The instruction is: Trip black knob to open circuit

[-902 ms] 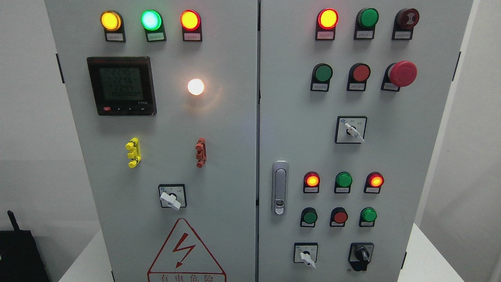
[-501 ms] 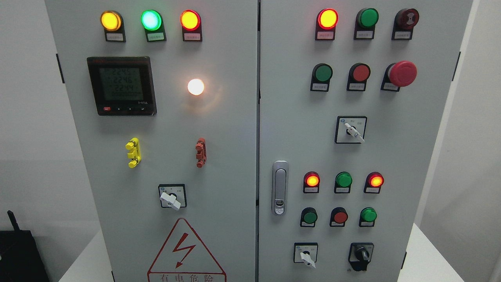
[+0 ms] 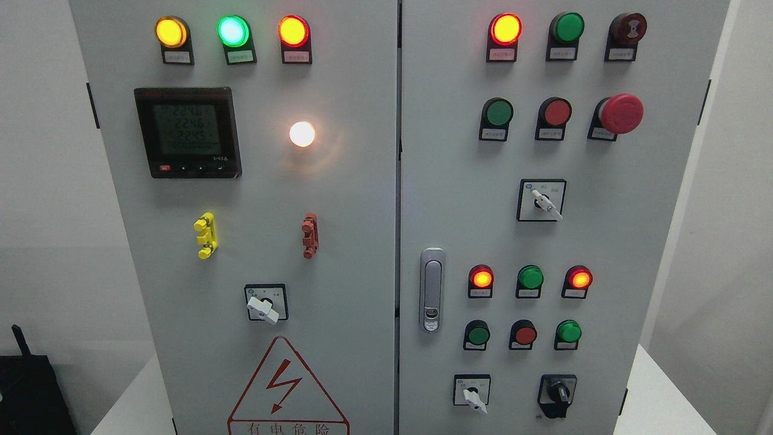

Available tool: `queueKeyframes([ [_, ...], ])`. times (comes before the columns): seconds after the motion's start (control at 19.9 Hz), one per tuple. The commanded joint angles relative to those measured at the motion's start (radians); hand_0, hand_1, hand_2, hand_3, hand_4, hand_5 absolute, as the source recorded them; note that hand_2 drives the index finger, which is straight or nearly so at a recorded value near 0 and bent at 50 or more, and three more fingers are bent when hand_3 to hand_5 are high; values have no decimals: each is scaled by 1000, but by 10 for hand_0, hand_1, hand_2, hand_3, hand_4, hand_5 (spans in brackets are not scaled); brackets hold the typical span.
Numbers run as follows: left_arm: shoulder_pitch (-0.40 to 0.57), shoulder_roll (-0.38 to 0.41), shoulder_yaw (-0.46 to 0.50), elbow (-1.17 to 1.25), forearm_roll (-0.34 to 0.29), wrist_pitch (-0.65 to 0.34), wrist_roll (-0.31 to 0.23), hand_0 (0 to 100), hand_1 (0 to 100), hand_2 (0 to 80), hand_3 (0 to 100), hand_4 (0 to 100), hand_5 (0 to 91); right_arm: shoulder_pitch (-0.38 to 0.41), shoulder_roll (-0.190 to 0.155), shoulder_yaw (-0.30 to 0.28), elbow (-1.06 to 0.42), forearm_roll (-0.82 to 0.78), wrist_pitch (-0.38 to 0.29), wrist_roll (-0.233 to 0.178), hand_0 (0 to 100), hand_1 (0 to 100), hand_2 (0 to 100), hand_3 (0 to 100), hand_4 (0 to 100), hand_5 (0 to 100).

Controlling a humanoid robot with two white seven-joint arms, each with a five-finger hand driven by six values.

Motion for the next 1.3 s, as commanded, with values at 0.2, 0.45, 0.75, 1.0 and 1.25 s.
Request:
queueKeyframes([
  [0.2, -2, 0, 3, 0, 2, -3, 0, 120, 389, 0, 0, 0, 0, 76, 19, -10, -215, -1, -8, 27, 0, 183, 0, 0, 0, 0],
  [0.45, -2, 0, 3, 0, 2, -3, 0, 120, 389, 0, 0, 0, 0, 95, 23, -20, -287, -4, -60, 27, 0, 117, 0, 239, 128, 0],
  [0.75, -2, 0, 3, 0, 2, -3, 0, 120, 389, 0, 0, 0, 0, 95, 25, -30, -301, -31, -264, 18, 0, 55, 0, 558, 420, 266],
  [1.0, -2, 0, 3, 0, 2, -3, 0, 120, 389, 0, 0, 0, 0, 101, 25, -34, -359, -34, -332, 15, 0, 29, 0, 694, 602, 492],
  [1.25, -2, 0, 3, 0, 2, -2, 0, 120, 389, 0, 0, 0, 0, 101, 25, -33, -397, -34, -415, 14, 0, 14, 0, 767, 656, 589],
])
